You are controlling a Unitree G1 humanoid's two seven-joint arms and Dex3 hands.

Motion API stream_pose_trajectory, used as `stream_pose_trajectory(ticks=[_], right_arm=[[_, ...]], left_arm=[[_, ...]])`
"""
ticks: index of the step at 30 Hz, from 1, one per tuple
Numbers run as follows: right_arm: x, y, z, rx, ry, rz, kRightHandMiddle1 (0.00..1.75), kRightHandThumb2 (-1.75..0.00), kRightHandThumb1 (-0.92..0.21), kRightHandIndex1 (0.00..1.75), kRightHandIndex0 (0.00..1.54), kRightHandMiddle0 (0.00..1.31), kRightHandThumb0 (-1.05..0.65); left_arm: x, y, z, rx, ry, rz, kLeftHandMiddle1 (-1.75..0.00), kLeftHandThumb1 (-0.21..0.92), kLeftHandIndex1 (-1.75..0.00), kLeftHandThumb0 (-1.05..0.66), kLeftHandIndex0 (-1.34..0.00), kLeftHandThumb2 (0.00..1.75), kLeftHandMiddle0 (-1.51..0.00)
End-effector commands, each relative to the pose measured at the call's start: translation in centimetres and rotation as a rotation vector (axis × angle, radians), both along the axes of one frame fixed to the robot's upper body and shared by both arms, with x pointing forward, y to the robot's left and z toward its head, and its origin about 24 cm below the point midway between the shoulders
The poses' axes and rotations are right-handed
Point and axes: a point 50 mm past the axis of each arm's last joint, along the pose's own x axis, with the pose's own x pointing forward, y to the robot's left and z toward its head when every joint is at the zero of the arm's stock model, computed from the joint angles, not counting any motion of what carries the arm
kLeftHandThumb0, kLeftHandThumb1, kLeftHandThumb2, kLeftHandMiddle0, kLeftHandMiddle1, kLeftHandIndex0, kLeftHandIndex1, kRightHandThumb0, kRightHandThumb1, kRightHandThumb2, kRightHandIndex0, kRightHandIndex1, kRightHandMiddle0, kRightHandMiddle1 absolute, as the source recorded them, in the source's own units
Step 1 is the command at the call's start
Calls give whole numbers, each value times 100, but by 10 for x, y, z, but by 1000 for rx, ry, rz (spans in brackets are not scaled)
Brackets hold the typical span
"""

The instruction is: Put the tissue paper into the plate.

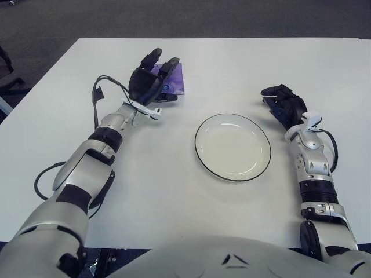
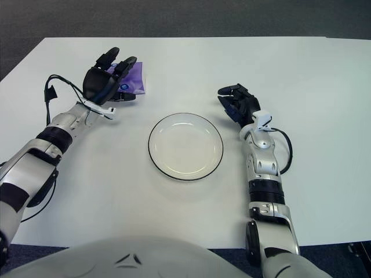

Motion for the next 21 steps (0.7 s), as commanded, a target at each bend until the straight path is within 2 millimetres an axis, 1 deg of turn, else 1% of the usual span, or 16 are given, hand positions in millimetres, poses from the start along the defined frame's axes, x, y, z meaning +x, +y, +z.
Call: stream_pose_trajectory(ticks=[1, 5, 12, 16, 21], right_arm=[[-7, 3, -26, 11, 118, 5, 118, -14, -91, 130, 68, 51, -1], [-7, 3, -26, 11, 118, 5, 118, -14, -92, 130, 68, 51, -1], [-9, 4, -27, 9, 119, 5, 118, -14, -92, 130, 68, 51, -1], [-9, 4, -28, 2, 119, 14, 118, -14, -92, 130, 68, 51, -1], [-10, 4, -27, -33, 118, 38, 118, -14, -92, 130, 68, 51, -1]], left_arm=[[6, -3, 8, 43, -33, 12, 0, 92, -7, -92, -30, 51, -30], [8, -4, 9, 45, -24, 16, 0, 92, -6, -95, -30, 53, -30], [15, -5, 10, 53, 83, 33, 0, 92, -5, -99, -29, 54, -28], [20, -3, 12, 63, 174, 46, 0, 92, -3, -103, -26, 51, -23], [25, -1, 15, 31, 266, 57, 0, 92, -1, -105, -24, 47, -19]])
